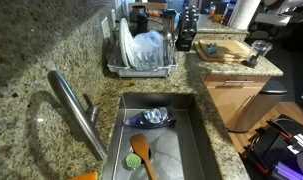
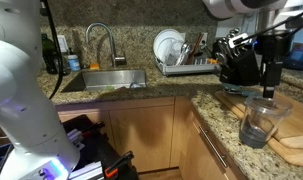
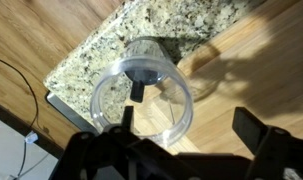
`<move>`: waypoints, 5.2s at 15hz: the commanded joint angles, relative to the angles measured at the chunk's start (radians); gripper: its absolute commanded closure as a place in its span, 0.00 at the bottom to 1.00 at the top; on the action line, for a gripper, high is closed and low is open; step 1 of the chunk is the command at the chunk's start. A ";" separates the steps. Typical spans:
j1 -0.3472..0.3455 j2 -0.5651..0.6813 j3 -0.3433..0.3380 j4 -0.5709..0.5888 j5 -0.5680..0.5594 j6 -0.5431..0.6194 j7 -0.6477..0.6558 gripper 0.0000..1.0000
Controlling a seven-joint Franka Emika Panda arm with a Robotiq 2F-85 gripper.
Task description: Move the clear cup to the left side of the counter
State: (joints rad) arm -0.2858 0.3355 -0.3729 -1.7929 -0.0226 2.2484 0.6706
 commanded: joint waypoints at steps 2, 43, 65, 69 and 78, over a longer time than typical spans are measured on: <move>-0.004 0.067 -0.009 0.018 0.001 -0.003 0.043 0.00; 0.311 -0.223 0.349 -0.337 0.059 0.280 -0.291 0.96; 0.398 -0.123 0.354 -0.295 -0.193 0.231 -0.323 0.96; 0.381 -0.143 0.372 -0.305 -0.133 0.269 -0.346 0.84; 0.443 -0.198 0.397 -0.237 -0.402 -0.237 -0.250 0.96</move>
State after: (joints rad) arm 0.1415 0.1616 -0.0030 -2.0451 -0.4085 2.1294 0.4471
